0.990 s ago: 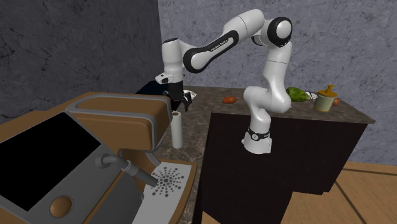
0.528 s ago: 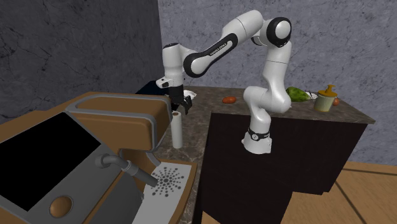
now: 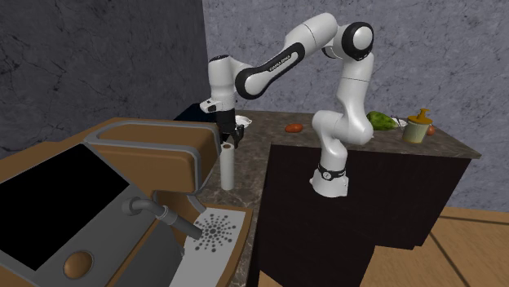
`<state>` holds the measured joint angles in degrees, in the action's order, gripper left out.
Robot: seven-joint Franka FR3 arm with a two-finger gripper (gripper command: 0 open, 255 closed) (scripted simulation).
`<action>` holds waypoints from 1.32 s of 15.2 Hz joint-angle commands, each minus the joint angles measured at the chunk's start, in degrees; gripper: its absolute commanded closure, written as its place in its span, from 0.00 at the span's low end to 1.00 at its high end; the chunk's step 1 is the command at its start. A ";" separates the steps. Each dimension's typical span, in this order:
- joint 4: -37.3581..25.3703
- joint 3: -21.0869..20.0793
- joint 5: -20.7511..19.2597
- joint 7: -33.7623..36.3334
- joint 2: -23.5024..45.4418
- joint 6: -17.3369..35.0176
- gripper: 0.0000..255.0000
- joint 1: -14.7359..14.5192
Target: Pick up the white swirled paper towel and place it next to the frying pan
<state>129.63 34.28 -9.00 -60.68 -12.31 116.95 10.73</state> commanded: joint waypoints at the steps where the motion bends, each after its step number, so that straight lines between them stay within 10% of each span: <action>1: 0.04 -0.01 0.01 0.00 0.01 -0.04 1.00 -0.01; 20: -8.81 -1.76 -0.67 0.73 -3.28 -11.89 1.00 -0.13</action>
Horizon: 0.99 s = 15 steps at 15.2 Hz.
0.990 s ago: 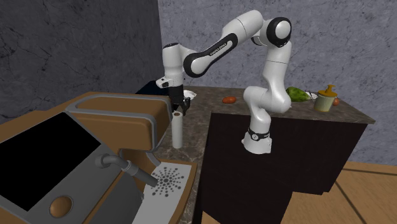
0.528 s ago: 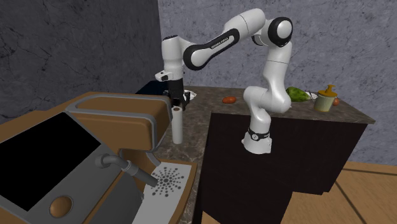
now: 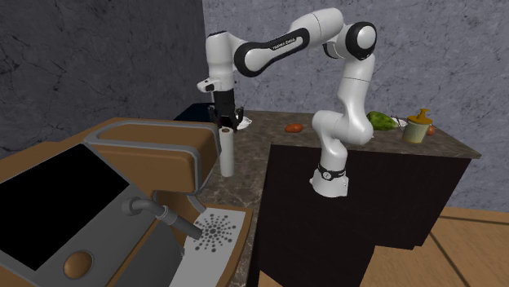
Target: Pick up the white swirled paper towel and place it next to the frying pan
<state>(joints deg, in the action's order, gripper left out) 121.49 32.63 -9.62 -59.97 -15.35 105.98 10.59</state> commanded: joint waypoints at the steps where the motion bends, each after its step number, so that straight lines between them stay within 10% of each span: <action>1: -1.36 -0.21 -0.05 0.02 -0.34 -1.69 1.00 -0.02; 15: -12.20 -1.16 0.57 -0.43 -0.22 -12.44 1.00 -0.50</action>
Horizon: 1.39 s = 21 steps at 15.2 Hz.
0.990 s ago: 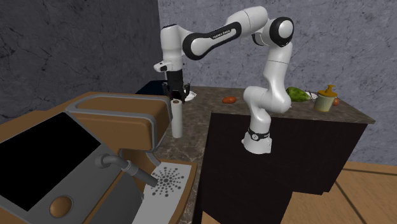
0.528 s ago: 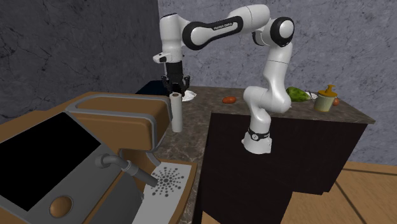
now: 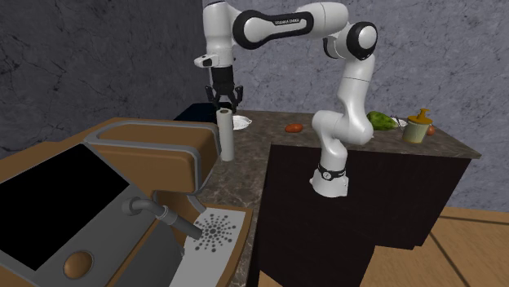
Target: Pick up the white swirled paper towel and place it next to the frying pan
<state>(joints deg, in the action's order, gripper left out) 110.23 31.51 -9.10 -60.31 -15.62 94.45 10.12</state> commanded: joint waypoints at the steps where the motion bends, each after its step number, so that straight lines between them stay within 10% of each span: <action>1: -1.81 -0.07 0.13 -0.16 0.17 -1.68 1.00 -0.07; 21: -22.94 0.68 2.82 -2.89 5.99 -17.57 1.00 -0.63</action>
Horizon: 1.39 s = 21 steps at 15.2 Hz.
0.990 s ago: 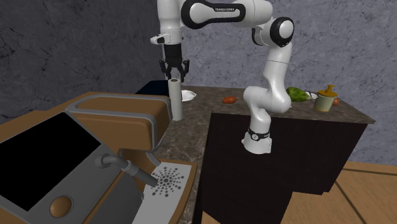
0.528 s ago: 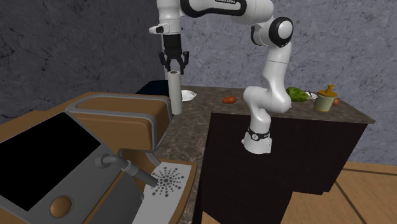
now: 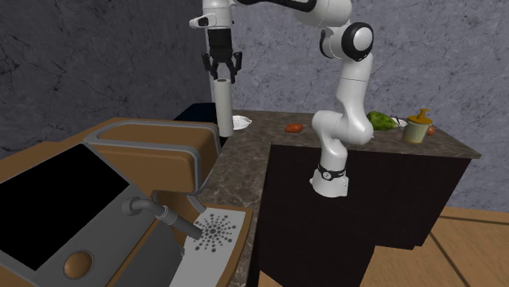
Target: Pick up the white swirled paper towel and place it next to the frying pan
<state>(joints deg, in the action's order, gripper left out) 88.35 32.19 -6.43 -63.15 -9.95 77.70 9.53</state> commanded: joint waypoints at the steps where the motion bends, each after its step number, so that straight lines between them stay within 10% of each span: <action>1: -2.36 0.14 0.37 -0.28 0.81 -1.67 1.00 -0.03; 21: 9.05 15.26 -5.40 -22.22 -3.68 8.72 1.00 8.10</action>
<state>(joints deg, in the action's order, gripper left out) 97.02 46.62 -11.48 -84.06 -13.37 86.01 17.19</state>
